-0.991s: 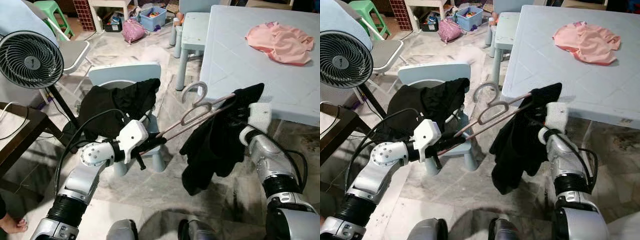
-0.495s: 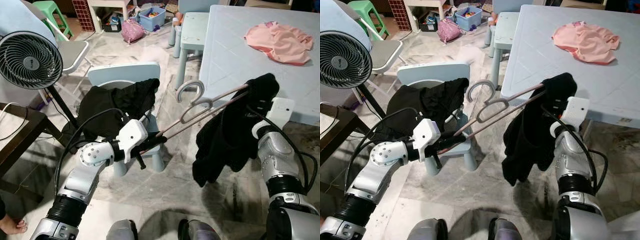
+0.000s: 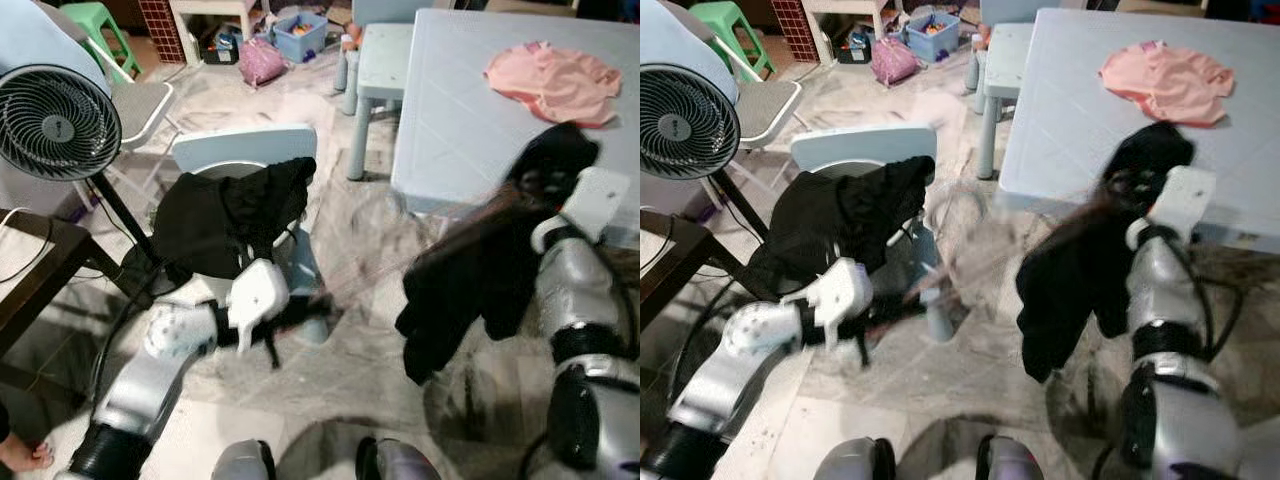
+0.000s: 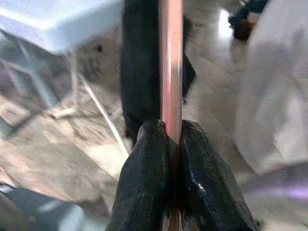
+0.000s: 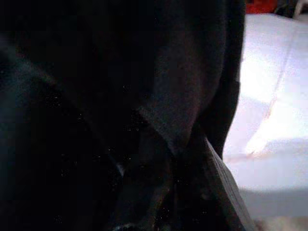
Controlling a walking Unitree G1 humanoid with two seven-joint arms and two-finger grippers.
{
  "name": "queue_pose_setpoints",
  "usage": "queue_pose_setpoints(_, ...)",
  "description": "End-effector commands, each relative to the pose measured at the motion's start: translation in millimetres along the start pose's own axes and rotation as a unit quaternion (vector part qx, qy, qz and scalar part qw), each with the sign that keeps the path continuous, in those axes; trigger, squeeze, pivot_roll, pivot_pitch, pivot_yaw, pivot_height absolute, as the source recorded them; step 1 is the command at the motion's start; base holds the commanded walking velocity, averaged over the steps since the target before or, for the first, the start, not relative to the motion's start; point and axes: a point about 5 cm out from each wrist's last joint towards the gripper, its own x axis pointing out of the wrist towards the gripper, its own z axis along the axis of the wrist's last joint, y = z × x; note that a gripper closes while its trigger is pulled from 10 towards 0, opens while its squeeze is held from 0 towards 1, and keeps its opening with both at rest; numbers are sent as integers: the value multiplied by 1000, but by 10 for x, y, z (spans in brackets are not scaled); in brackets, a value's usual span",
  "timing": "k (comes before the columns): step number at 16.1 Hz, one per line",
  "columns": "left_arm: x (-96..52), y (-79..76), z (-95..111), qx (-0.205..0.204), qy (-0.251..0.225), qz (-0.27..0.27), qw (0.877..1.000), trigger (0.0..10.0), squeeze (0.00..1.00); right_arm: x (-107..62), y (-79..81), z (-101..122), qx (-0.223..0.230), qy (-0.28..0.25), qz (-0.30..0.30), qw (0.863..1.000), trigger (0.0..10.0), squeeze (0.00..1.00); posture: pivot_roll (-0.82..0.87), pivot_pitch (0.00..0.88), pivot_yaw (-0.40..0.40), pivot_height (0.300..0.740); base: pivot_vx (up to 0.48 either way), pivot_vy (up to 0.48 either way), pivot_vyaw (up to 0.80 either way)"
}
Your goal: Hang hanger
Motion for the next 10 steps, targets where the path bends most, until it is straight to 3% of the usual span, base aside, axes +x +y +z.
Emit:
queue_pose_setpoints(1, -2, -17, 49, 7, -2, -9, 1000, 0, 0, 88, -24, 308, 6, -62, -13, 998, 0, 0, 4, 86, 6, 740, 0, 0, 0)
queue_pose_setpoints(5, -160, -110, -15, 2, 20, -4, 1000, 0, 0, 169, 0, 461, 0, -78, -24, 997, 0, 0, 13, 82, 8, 740, 0, 0, 0)
queue_pose_setpoints(8, -273, 0, 36, 11, -20, 134, 991, 0, 0, 175, -54, 465, -21, -79, -42, 996, 0, 0, 26, 79, 4, 740, 0, 0, 0)
queue_pose_setpoints(10, -344, 13, 11, 7, -49, 236, 971, 0, 0, 121, -162, 355, -54, -69, -57, 995, 0, 0, 33, 73, -5, 740, 0, 0, 0)
